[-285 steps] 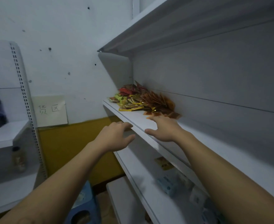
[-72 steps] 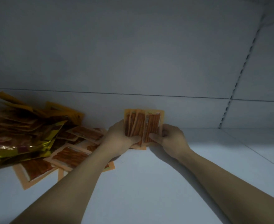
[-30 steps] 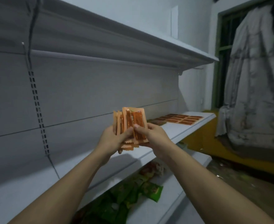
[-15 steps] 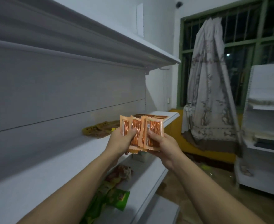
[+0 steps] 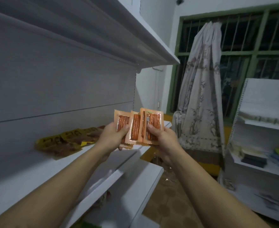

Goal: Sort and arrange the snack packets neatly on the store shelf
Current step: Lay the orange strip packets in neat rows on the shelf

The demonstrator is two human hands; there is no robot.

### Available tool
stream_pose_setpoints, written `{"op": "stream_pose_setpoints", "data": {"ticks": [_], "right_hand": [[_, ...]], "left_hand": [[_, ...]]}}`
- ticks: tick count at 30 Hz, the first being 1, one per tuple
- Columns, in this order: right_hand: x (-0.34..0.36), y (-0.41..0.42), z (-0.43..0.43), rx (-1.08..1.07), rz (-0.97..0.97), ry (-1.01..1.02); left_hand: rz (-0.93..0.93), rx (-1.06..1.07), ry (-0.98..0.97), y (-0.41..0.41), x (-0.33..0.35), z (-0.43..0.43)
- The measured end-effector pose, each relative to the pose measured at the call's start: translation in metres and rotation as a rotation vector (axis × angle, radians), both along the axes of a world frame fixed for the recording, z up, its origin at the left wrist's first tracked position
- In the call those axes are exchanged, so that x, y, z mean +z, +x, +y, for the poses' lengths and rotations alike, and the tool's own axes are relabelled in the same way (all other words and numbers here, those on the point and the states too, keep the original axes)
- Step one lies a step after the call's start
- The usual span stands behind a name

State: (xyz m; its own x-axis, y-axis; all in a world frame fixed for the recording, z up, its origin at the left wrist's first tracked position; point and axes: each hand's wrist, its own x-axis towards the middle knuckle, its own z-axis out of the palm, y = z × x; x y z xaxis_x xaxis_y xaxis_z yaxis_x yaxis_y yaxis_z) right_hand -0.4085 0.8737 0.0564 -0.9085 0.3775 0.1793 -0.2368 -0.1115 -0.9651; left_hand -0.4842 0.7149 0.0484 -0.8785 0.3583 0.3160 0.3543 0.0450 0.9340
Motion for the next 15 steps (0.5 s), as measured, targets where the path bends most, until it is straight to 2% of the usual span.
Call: {"op": "stream_pose_setpoints", "data": {"ticks": [7, 15], "right_hand": [[0.015, -0.083, 0.045, -0.016, -0.009, 0.065], [0.027, -0.138, 0.084, 0.109, -0.078, 0.132]], "left_hand": [[-0.063, 0.052, 0.008, -0.099, 0.007, 0.026], [-0.128, 0.081, 0.020, -0.150, -0.005, 0.037]]}}
